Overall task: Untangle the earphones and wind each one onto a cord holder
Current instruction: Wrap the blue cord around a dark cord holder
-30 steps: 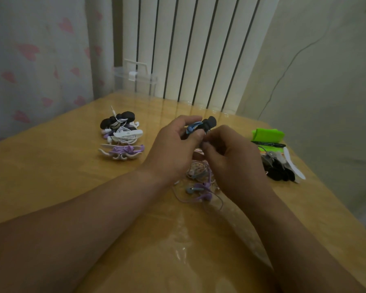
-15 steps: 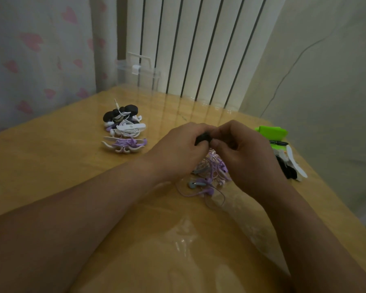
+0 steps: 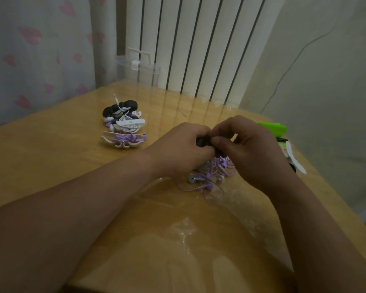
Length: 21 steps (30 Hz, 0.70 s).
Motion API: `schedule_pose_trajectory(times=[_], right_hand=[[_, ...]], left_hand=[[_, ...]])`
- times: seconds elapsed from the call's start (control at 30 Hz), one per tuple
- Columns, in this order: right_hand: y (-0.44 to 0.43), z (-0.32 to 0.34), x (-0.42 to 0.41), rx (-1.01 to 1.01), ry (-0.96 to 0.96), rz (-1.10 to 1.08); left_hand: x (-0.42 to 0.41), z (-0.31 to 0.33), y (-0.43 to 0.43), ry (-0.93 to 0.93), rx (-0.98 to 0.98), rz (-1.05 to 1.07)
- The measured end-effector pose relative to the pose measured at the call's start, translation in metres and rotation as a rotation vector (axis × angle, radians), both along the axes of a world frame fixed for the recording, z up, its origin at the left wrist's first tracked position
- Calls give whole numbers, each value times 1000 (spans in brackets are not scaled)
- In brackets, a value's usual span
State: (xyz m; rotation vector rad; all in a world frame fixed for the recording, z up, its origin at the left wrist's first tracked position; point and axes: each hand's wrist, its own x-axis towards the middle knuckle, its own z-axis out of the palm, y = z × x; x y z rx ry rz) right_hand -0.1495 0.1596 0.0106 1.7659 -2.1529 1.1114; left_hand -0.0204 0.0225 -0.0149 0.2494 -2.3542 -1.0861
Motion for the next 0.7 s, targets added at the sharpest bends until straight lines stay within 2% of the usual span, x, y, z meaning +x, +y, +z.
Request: schedule_pose_trajectory(times=[0.2,0.43,0.57,0.7], right_hand=[[-4,-3,0,-58,-282,29],[-7,-7,3,-44,-292,-22],[-12,-10,5,-82,-615,-28],[-15,-14,5,-118,-704,-33]], left_hand=[[0,-1,-1,49,107,12],[-2,-3,2,70,99,-39],[-2,-5,4,74,-13,-32],[0,-2,0,93,55,-36]])
